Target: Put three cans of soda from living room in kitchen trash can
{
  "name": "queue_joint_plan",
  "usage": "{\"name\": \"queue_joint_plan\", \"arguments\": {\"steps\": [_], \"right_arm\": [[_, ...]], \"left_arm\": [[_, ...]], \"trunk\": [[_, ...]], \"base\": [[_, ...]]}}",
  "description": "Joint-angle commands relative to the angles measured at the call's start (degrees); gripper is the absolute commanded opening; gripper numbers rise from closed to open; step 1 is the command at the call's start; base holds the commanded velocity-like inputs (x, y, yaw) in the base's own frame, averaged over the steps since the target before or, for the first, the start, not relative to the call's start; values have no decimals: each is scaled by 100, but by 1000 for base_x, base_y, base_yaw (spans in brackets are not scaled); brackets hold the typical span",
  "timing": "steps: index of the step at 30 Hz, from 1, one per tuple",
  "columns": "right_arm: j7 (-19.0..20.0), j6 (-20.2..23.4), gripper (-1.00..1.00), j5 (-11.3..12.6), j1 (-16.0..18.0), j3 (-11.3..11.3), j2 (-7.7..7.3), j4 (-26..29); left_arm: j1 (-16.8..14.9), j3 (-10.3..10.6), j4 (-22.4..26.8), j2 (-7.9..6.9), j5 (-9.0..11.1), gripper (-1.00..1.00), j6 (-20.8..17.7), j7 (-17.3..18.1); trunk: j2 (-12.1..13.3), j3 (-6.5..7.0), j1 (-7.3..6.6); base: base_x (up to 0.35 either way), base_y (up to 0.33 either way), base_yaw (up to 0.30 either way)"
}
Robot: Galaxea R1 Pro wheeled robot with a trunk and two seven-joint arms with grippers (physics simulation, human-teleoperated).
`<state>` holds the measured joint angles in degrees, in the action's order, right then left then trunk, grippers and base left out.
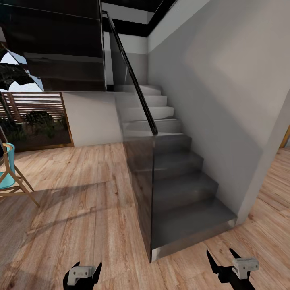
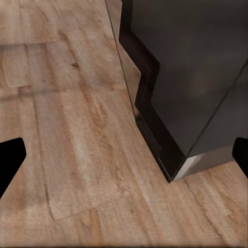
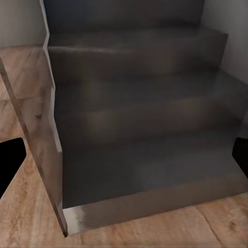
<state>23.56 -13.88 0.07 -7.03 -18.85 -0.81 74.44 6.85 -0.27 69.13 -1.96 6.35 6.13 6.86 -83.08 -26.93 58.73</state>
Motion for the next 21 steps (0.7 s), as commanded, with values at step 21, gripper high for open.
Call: {"name": "queue_joint_plan", "arguments": {"steps": [21], "right_arm": [[-9,-9,100,6,7,4,11,-175]], "left_arm": [[-8,0,-61,3,-36,100,5,-1]], "trunk": [[0,0,0]], "base": [[0,0,0]]}}
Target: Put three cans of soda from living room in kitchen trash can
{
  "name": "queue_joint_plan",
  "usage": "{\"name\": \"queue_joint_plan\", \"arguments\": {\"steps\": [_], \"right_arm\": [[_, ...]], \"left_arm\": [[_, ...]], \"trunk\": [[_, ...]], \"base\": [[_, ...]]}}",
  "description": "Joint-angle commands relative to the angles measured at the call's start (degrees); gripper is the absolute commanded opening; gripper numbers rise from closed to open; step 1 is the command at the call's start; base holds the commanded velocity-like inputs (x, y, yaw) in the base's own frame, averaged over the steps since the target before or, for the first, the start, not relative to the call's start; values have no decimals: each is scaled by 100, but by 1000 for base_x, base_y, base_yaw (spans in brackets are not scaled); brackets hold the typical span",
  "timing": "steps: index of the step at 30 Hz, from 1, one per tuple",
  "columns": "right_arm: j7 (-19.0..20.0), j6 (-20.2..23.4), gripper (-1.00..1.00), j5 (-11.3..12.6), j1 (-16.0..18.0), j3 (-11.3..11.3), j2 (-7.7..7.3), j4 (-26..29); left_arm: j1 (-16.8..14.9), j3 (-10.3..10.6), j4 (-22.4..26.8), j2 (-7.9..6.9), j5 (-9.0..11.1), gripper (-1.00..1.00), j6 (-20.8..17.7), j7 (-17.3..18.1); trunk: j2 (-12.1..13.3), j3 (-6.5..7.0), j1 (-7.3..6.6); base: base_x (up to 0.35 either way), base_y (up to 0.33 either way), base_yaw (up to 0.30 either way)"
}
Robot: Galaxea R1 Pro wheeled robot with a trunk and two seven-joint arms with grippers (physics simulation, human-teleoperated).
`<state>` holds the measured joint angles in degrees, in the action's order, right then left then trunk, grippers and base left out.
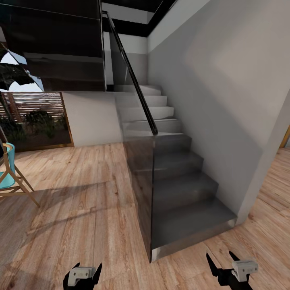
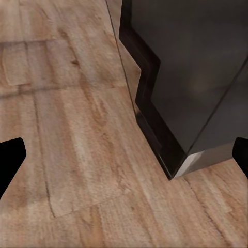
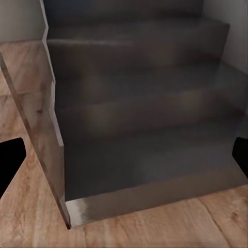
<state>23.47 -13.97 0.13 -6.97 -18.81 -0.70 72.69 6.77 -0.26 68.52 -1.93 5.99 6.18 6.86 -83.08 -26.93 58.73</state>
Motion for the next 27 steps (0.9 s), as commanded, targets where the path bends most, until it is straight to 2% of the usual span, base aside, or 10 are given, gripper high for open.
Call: {"name": "queue_joint_plan", "arguments": {"steps": [1,27], "right_arm": [[0,0,100,-1,0,0,0,-2],[0,-7,100,0,2,9,4,-120]], "left_arm": [[0,0,-1,0,0,100,1,0],[0,2,-6,0,-2,100,-2,0]], "trunk": [[0,0,0],[0,0,0]], "base": [[0,0,0],[0,0,0]]}}
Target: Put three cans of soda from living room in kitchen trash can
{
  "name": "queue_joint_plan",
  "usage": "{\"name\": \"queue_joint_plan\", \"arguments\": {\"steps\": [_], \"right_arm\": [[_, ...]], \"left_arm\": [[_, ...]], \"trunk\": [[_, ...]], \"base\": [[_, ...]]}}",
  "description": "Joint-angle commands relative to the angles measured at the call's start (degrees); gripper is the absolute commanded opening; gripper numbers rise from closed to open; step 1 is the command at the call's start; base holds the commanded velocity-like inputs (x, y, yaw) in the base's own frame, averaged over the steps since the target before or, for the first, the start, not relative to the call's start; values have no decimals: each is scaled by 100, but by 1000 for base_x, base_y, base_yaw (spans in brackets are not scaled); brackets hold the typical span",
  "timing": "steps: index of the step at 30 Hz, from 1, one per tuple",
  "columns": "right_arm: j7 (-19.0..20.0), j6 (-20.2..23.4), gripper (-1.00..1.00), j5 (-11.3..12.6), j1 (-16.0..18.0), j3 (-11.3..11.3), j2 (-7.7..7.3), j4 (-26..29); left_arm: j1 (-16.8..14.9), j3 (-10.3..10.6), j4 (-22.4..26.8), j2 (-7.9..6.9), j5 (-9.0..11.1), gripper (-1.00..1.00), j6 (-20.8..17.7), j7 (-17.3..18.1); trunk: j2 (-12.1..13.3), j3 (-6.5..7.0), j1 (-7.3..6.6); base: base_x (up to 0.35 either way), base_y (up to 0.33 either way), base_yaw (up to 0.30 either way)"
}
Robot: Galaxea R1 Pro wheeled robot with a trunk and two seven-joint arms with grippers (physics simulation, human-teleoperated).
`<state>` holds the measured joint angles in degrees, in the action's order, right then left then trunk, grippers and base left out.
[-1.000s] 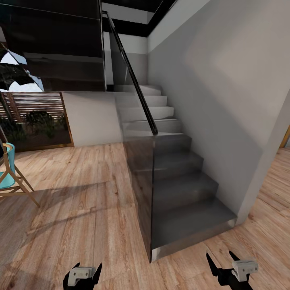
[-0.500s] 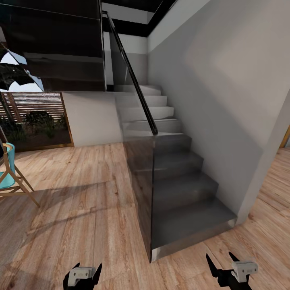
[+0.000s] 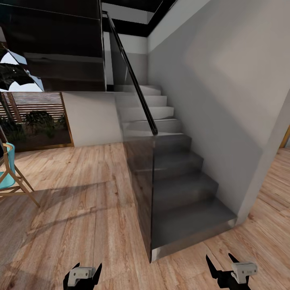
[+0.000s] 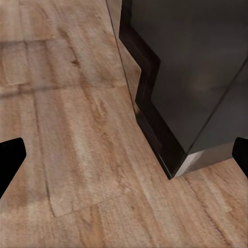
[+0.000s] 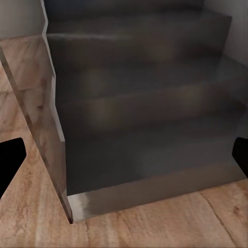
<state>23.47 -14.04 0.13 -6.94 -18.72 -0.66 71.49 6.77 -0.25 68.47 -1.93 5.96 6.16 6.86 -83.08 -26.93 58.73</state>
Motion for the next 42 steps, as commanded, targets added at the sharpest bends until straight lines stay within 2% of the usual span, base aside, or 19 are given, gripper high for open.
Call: {"name": "queue_joint_plan", "arguments": {"steps": [1,12,42], "right_arm": [[0,1,100,1,0,0,1,-1],[-20,6,100,5,0,2,12,-3],[-158,6,100,-27,0,19,14,-74]], "left_arm": [[0,0,-2,0,-1,100,0,0],[0,6,-187,0,12,100,6,0],[0,7,-239,0,-31,100,30,0]], "trunk": [[0,0,0],[0,-20,0],[0,-215,0]], "base": [[0,0,0],[0,0,78],[0,0,157]]}}
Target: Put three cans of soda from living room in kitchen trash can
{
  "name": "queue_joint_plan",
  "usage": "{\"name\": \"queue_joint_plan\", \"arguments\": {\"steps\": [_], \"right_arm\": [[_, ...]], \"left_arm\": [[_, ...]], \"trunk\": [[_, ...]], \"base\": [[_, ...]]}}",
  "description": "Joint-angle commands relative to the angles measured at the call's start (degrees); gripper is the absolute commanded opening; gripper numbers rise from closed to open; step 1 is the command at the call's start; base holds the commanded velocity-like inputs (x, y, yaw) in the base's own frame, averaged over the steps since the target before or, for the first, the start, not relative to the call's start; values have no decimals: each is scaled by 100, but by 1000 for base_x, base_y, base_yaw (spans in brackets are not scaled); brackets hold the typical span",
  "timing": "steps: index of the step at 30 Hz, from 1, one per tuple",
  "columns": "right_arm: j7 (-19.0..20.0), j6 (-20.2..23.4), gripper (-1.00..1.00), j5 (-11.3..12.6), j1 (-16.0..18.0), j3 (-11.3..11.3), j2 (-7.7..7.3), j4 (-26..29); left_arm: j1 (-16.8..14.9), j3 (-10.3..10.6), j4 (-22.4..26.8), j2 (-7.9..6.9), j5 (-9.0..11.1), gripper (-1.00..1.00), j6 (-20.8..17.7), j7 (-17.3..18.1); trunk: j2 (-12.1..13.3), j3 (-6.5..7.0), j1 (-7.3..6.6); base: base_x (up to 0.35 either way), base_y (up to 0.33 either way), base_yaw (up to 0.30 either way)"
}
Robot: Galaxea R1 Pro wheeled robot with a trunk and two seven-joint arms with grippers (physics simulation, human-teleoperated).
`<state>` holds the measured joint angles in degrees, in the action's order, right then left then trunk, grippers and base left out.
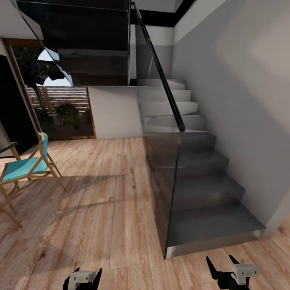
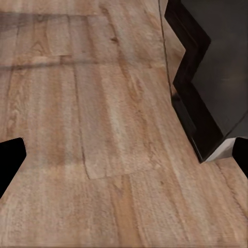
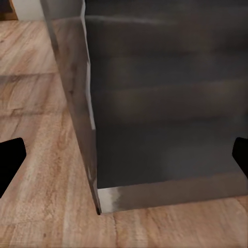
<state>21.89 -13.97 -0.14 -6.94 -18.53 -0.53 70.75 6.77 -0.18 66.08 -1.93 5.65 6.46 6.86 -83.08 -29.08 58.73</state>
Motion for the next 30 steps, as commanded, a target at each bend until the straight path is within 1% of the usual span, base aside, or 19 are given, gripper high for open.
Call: {"name": "queue_joint_plan", "arguments": {"steps": [1,8,11,16,30], "right_arm": [[2,0,100,-1,0,0,0,-2],[0,0,100,-5,0,5,2,-8],[0,0,100,-11,0,13,17,-9],[-1,-7,100,-32,0,62,72,-9],[-1,-9,100,-38,0,78,88,-9]], "left_arm": [[0,0,-2,0,1,100,-1,0],[0,0,-7,0,-3,100,3,0],[0,0,-7,0,-8,100,1,0],[0,0,-12,0,-11,100,3,0],[0,0,-11,1,-11,100,5,0]], "trunk": [[0,-4,0],[0,-14,0],[0,-13,0],[0,-1,0],[0,54,0]], "base": [[0,0,86],[0,0,48],[0,0,153],[0,0,214],[0,0,242]]}}
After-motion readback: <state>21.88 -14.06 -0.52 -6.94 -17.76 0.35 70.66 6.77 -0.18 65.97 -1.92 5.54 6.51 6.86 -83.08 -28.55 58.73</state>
